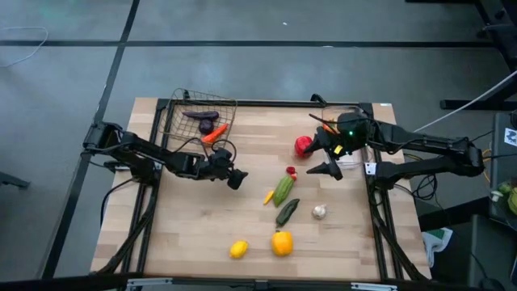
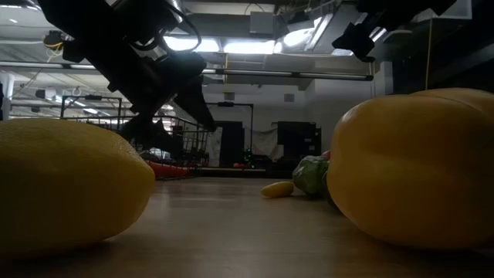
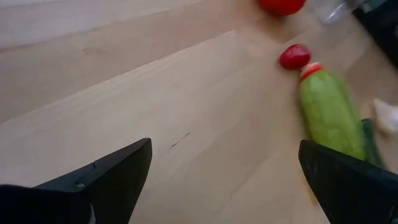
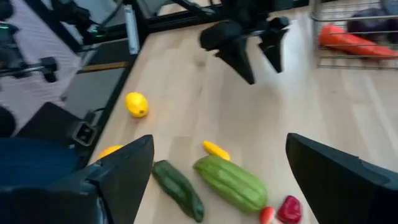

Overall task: Sort produce into baskets
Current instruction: Put the green cucumber into the silver wire basket

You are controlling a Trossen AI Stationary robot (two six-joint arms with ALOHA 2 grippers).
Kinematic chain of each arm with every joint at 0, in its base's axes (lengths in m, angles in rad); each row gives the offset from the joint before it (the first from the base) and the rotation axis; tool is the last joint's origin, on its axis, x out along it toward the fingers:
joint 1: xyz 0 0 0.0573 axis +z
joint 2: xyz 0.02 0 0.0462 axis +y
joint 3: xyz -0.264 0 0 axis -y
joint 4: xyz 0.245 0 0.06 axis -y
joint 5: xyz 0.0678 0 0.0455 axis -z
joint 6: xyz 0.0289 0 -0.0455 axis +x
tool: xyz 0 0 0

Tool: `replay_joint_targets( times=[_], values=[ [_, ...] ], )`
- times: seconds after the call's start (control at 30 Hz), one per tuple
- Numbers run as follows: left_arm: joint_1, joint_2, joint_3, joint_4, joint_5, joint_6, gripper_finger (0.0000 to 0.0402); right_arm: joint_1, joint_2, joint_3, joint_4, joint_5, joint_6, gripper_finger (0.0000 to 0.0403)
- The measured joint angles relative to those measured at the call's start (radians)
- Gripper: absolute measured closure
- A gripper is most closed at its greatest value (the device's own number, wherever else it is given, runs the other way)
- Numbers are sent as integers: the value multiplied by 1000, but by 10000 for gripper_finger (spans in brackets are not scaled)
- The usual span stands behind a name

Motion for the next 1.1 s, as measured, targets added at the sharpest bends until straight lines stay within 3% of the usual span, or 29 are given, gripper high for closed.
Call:
replay_joint_targets(
  times=[0.37, 0.7, 0.9, 1.1],
  values=[
    [-48, 0, 10, 370, -1, 164, 2, 0, 0, 0, 0, 18, 0, 42],
    [-90, 127, 296, 323, -33, 423, 2, 0, 0, 0, 6, 20, 0, 42],
    [-89, 285, 505, 129, -52, 434, 2, 0, 0, 0, 6, 20, 0, 42],
    [-89, 456, 612, 101, -58, 384, 2, 0, 0, 0, 2, 20, 0, 42]
  ],
)
